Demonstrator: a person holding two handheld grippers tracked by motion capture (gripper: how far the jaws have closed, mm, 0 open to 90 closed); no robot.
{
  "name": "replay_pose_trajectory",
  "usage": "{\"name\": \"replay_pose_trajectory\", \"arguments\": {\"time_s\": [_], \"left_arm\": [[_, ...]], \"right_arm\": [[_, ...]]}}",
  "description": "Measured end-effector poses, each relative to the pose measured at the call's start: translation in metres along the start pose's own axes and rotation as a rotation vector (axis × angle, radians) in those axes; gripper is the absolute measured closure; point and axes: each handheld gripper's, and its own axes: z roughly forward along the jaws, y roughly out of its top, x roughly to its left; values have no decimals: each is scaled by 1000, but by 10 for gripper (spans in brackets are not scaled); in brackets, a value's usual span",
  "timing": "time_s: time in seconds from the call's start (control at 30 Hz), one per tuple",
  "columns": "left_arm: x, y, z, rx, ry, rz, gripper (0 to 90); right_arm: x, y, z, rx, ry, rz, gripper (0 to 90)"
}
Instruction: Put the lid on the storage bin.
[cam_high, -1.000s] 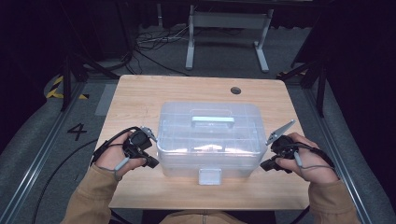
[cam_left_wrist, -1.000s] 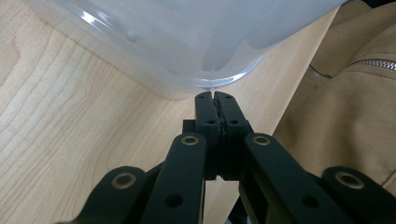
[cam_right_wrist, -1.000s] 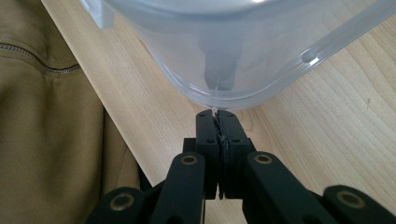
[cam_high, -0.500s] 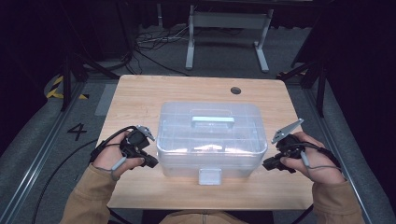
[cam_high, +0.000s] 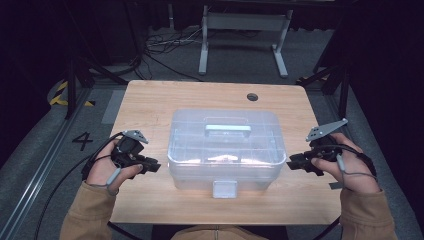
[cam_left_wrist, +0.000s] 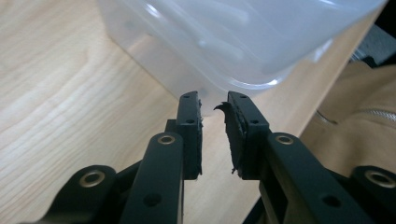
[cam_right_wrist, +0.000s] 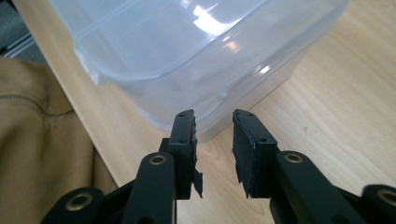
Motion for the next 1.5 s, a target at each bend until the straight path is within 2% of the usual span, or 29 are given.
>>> {"name": "replay_pose_trajectory", "arguments": {"time_s": [0.23, 0.33, 0.4, 0.47, 0.5, 0.57, 0.73, 0.83, 0.9, 0.93, 1.0, 1.13, 1.23, 1.33, 1.5], "left_arm": [[12, -7, -5, -76, 63, -63, 737], [20, -10, -6, -109, 76, -93, 733], [25, -10, -6, -135, 94, -106, 724], [29, -10, -4, -154, 112, -115, 712], [29, -10, -4, -154, 112, -115, 704], [34, -12, -2, -199, 131, -137, 695], [45, -14, 6, -256, 192, -167, 627], [53, -16, 14, -289, 217, -179, 536], [58, -17, 20, -310, 254, -151, 493], [62, -17, 23, -315, 270, -133, 478], [68, -19, 30, -336, 289, -111, 441], [79, -23, 42, -339, 292, -119, 405], [85, -27, 47, -350, 311, -125, 385], [91, -31, 51, -359, 324, -145, 383], [97, -36, 55, -348, 332, -148, 381]], "right_arm": [[-14, -1, -7, -117, -72, 58, 604], [-22, -3, -8, -176, -119, 85, 552], [-26, -5, -8, -194, -149, 83, 526], [-33, -8, -9, -229, -202, 87, 481], [-33, -8, -9, -229, -202, 87, 481], [-41, -10, -10, -282, -257, 97, 447], [-58, -17, -6, -330, -306, 116, 401], [-70, -22, -1, -334, -323, 115, 392], [-76, -25, 4, -336, -340, 129, 380], [-80, -27, 7, -334, -351, 151, 380], [-88, -32, 13, -326, -371, 168, 370], [-101, -40, 24, -342, -350, 167, 349], [-108, -47, 33, -316, -345, 204, 343], [-115, -52, 42, -314, -346, 234, 326], [-121, -56, 51, -309, -349, 234, 317]]}}
